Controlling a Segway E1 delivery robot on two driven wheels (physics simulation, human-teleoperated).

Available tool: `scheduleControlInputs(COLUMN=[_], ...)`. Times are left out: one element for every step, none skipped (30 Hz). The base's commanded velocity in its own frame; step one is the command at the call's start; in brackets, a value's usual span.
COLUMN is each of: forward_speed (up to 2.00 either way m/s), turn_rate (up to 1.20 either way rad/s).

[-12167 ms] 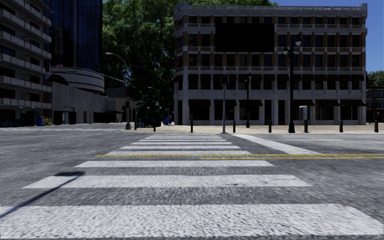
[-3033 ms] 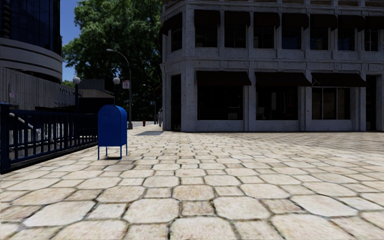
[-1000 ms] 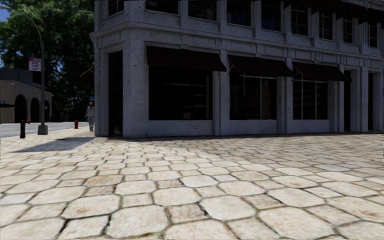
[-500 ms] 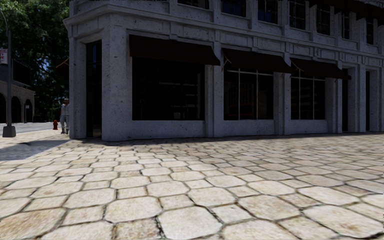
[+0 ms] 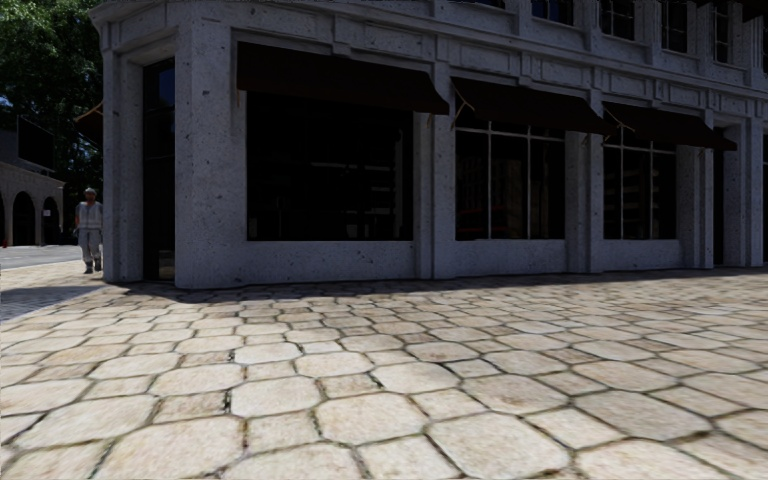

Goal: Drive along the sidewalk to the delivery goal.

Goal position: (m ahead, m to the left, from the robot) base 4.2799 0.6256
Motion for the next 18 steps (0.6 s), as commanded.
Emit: scheduleControlInputs(forward_speed=[2.00, 2.00, 2.00, 2.00, 2.00, 2.00, 2.00, 2.00, 2.00, 2.00, 2.00, 2.00, 2.00, 2.00, 2.00, 2.00, 2.00, 2.00], turn_rate=[0.00, 0.00, 0.00, 0.00, 0.00, 0.00, 0.00, 0.00, 0.00, 0.00, 0.10, 0.13, 0.13, 0.15, 0.16, 0.18, 0.19, 0.19])
